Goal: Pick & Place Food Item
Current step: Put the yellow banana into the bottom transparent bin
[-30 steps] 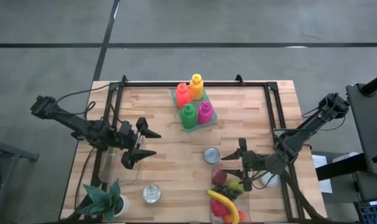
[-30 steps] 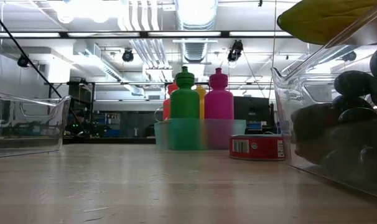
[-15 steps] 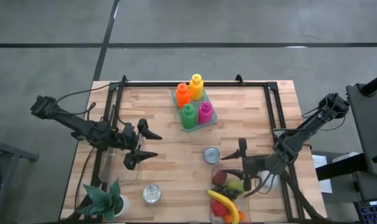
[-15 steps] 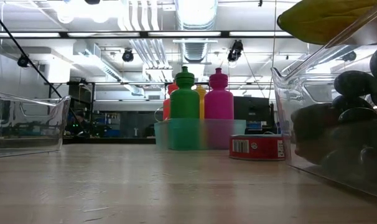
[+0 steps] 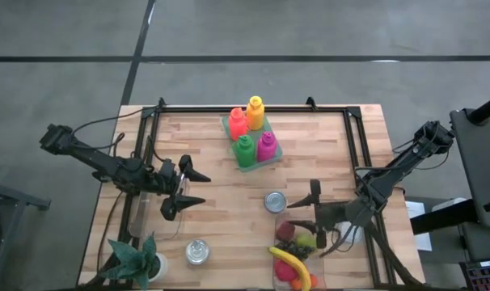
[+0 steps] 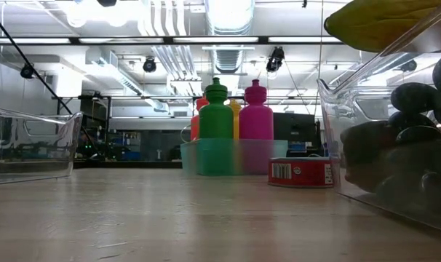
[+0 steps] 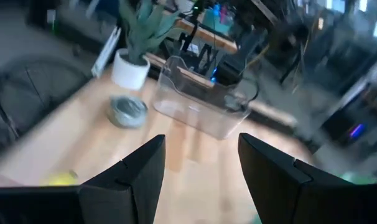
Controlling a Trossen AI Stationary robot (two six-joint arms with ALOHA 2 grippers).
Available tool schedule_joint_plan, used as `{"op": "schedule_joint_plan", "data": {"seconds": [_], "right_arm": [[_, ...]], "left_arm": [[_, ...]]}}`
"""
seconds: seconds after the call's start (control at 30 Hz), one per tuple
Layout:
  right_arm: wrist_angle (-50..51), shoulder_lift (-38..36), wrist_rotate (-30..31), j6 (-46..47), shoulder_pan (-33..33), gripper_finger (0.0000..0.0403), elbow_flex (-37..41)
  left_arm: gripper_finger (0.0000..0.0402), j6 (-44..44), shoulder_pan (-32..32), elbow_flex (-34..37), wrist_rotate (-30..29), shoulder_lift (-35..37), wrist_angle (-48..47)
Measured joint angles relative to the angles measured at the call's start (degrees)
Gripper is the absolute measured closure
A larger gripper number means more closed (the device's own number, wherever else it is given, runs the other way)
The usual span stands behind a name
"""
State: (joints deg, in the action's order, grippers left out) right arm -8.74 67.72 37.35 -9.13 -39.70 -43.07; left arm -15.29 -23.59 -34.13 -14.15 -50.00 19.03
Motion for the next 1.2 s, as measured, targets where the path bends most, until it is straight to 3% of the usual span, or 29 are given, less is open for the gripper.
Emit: {"op": "schedule_joint_plan", "data": {"seconds": [0.23, 0.5, 0.63, 0.8, 0.97, 1.2], "right_arm": [[-0.1, 0.0, 2.8, 33.4, 0.3, 0.0203, 0.0], [-0.1, 0.0, 2.9, 49.2, 0.3, 0.0203, 0.0], [0.0, 0.0, 0.2, 52.2, 0.4, 0.0203, -0.5], [2.4, 1.0, -1.8, 48.2, 0.0, 0.0203, -6.2], [17.8, 4.1, -2.5, 45.5, -0.3, 0.0203, -18.5], [41.3, 13.2, -9.1, 52.5, -0.4, 0.0203, -37.9]], "left_arm": [[0.0082, 0.0, 0.0, 0.0, 0.0, 0.0, -4.6], [0.0082, 0.0, 0.0, 0.1, 0.0, 0.0, -8.9], [0.0082, 0.0, 0.0, 0.1, 0.0, 0.0, -8.8], [0.0082, 0.0, 0.0, 0.1, 0.0, 0.0, -10.3], [0.0082, 0.0, 0.0, 0.1, 0.0, 0.0, -11.8], [0.0082, 0.0, 0.0, 0.8, 0.0, 0.0, -14.4]]}}
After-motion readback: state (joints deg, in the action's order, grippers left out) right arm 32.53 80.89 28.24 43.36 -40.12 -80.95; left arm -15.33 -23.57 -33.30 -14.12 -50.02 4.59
